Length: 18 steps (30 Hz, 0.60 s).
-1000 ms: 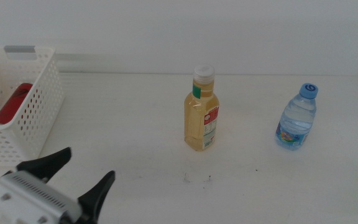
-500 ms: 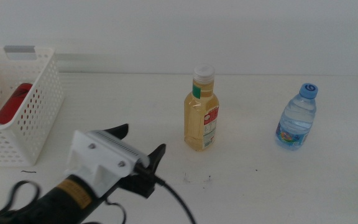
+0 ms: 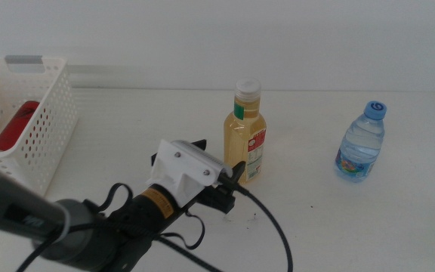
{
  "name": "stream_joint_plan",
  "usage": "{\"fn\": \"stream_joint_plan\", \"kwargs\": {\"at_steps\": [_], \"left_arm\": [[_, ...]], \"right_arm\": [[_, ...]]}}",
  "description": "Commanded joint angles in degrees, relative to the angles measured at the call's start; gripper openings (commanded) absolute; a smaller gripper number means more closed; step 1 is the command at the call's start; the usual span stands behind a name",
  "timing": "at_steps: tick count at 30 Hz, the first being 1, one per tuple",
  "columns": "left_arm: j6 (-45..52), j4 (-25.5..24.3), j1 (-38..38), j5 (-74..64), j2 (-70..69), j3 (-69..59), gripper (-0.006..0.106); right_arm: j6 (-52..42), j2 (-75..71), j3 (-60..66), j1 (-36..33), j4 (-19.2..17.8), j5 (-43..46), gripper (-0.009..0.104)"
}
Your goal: Use arms to grab the bottles and put them into the dustbin to the left of the table.
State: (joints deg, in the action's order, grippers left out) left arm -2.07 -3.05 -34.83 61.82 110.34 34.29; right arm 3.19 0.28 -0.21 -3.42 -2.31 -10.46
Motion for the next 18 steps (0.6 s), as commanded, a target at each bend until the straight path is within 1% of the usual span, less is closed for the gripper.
{"fn": "stream_joint_plan", "kwargs": {"at_steps": [1, 18], "left_arm": [[-1.1, -0.6, 0.0, 0.8, 1.7, 2.5, 0.094], [-2.1, -0.6, 0.0, -0.5, 12.9, 15.6, 0.094]], "right_arm": [[0.0, -0.3, 0.2, 0.5, -0.4, 0.1, 0.084], [0.0, -0.3, 0.2, 0.5, -0.4, 0.1, 0.084]]}}
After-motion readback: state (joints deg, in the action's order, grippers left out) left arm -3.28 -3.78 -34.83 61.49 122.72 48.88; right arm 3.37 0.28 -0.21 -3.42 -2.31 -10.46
